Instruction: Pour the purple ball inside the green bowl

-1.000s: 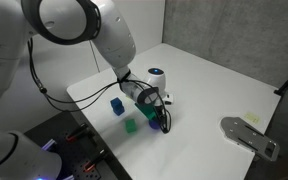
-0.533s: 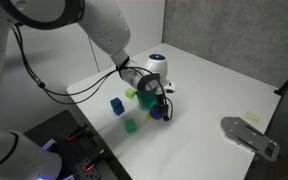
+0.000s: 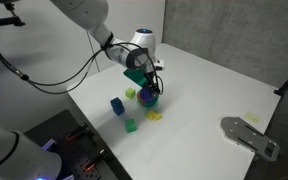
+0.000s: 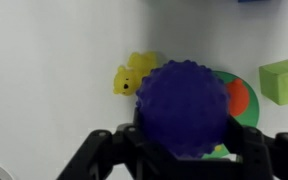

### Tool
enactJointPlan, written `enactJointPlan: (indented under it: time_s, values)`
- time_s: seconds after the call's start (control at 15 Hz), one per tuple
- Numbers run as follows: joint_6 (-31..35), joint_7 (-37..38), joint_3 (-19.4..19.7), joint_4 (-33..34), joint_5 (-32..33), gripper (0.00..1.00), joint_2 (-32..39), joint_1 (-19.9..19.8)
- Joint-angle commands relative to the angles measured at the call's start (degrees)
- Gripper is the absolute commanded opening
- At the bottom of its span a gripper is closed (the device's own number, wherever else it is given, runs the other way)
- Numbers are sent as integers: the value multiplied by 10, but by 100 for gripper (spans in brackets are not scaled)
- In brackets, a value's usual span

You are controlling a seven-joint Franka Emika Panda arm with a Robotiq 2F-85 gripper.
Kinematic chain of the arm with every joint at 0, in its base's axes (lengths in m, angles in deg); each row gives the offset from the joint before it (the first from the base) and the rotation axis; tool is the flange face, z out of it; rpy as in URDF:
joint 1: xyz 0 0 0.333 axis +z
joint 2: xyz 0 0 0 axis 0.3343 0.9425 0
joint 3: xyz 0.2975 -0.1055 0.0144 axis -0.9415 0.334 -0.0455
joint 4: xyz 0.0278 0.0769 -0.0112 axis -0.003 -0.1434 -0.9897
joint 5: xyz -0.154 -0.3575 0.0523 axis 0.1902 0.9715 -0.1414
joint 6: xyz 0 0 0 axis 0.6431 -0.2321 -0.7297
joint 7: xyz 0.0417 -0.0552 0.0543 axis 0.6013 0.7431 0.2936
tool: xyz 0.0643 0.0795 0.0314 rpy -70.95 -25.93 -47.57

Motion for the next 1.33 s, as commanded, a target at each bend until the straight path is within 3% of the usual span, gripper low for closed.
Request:
enactJointPlan:
  time_s: [0.0,0.6,1.0,1.27]
  values:
    - [-7,18,-6,2,6,47,-14,22]
    - [-4,22,-8,82,9,47,48,43]
    - [-49,-85,-17,127,63,47,79,34]
    - [-106,-195,-37,155,80,47,86,18]
